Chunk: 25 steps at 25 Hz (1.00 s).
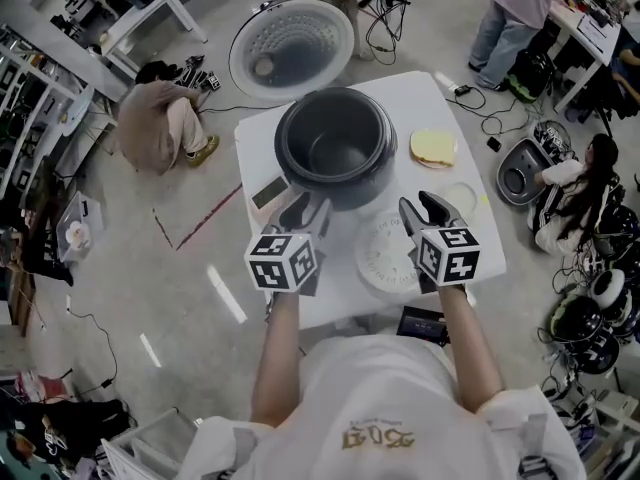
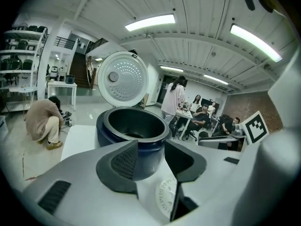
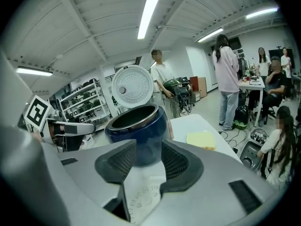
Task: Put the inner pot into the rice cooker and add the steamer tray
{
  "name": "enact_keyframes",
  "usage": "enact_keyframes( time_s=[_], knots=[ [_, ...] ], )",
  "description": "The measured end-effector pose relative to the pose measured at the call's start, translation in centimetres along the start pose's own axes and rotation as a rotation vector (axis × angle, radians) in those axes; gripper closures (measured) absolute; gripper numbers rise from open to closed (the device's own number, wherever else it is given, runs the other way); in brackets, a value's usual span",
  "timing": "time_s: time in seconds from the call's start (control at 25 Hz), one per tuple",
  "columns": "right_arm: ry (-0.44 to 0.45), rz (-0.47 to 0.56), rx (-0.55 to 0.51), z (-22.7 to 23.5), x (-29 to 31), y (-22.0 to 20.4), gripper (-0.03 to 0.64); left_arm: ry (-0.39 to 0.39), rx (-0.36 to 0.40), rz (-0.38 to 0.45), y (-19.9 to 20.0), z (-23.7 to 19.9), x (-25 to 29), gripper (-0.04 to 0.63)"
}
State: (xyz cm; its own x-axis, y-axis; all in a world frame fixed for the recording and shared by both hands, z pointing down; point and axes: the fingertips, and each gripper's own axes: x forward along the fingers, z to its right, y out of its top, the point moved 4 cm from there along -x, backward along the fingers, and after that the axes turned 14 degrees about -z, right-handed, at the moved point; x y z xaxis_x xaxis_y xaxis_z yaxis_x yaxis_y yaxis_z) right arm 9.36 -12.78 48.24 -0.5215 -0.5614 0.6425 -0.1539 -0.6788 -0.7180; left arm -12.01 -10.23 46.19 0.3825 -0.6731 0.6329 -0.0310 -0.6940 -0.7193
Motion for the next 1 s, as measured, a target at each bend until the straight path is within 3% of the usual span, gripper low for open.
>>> enact_keyframes(
  time_s=[0.44,1.0],
  knots=[
    [-0.079,-0.080,0.085,2.6,-1.0,-6.4,0.440,-0.062,0.000,-0.159,-6.7,1.1,3.2,0.403],
    [-0.141,-0.244,0.165,5.7,0.9,-14.1,0.434,-0.104,-0.020,-0.331,-12.5,0.8,7.5,0.400]
  ],
)
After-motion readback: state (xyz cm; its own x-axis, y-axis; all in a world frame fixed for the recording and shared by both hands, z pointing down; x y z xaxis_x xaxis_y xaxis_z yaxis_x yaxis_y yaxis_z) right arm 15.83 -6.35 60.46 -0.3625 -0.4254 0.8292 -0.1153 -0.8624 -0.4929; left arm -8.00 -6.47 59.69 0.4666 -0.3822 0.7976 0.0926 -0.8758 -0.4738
